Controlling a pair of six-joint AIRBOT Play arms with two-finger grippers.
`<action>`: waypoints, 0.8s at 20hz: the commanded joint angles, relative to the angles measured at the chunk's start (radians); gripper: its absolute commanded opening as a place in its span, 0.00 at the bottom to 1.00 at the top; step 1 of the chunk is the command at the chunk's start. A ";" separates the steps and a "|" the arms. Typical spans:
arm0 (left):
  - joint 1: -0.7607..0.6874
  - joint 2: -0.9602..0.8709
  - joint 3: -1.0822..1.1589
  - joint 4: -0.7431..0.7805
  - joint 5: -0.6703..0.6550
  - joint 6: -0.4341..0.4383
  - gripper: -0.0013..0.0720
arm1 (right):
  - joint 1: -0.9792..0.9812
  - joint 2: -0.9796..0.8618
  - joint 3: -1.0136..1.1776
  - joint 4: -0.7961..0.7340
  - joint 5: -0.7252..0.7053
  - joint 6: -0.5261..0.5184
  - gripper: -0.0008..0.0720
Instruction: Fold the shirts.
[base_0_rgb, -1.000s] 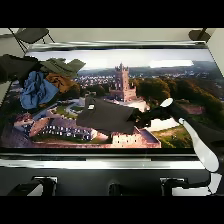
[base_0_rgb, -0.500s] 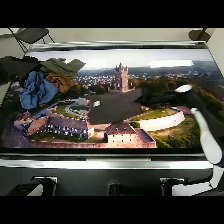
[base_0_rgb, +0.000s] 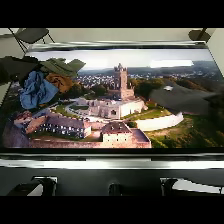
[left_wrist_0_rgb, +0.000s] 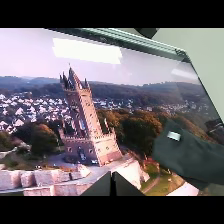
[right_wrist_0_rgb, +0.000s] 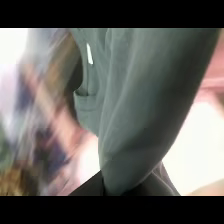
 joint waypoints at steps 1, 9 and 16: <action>0.000 0.000 0.000 0.000 0.000 0.000 0.07 | -0.242 0.060 0.006 -0.222 0.108 0.050 0.09; 0.000 0.000 0.000 -0.004 -0.015 0.000 0.07 | -0.363 0.143 -0.246 -0.534 0.062 0.207 0.08; 0.000 -0.003 0.000 -0.003 -0.015 0.000 0.07 | -0.363 0.258 -0.549 -0.616 -0.021 0.233 0.08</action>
